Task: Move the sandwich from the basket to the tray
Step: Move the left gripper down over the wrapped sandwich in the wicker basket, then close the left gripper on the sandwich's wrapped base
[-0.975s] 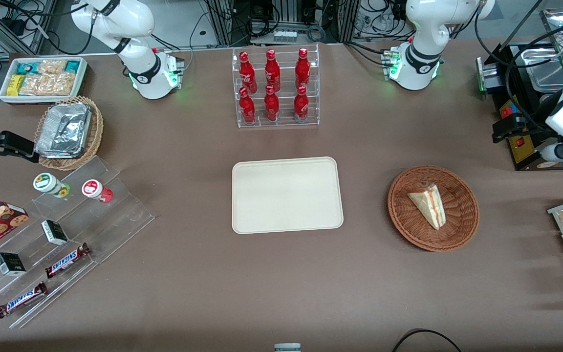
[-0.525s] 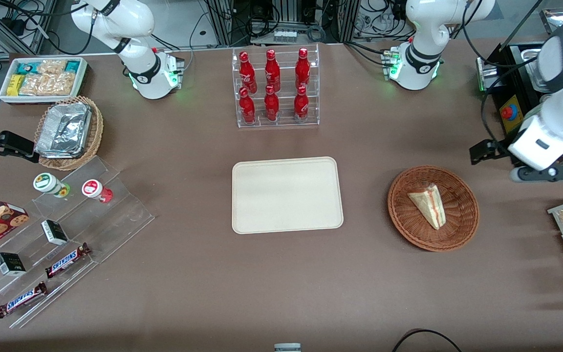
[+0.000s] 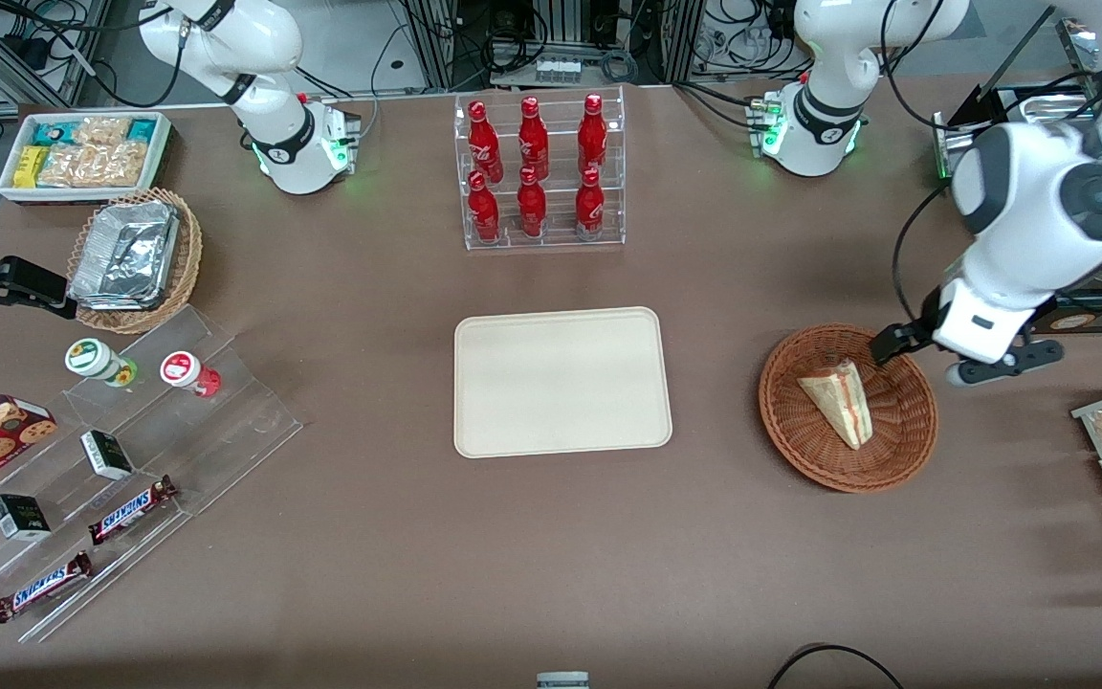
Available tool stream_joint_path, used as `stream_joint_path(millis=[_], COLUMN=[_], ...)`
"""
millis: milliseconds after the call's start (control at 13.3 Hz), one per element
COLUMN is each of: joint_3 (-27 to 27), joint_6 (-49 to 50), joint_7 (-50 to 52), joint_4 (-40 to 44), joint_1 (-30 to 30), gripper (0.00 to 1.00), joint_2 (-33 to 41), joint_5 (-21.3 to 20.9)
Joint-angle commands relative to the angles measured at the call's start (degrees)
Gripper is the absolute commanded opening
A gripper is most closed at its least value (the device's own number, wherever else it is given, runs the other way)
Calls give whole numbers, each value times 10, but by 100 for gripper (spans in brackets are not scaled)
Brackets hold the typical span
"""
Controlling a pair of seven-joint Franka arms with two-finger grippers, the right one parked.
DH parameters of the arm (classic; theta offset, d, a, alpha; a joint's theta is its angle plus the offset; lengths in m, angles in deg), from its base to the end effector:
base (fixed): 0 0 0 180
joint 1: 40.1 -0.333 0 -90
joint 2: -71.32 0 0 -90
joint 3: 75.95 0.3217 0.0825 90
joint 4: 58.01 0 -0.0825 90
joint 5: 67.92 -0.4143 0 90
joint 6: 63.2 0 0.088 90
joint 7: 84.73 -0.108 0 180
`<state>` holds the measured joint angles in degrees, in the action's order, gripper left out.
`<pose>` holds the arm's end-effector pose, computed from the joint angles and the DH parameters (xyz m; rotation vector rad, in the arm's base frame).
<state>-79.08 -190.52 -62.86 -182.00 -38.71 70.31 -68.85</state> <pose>0.5654 -0.0441 0.3788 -3.1046 -0.4585 -0.0663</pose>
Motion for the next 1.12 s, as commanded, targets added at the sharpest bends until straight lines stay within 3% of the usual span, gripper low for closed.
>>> stream_joint_path(millis=[0, 1050], joint_3=[1, 1], joint_6=[-48, -119], joint_7=[72, 86], joint_4=[-11, -30], joint_1=[20, 24], gripper=[100, 100], joint_2=[-28, -116], joint_5=[4, 0])
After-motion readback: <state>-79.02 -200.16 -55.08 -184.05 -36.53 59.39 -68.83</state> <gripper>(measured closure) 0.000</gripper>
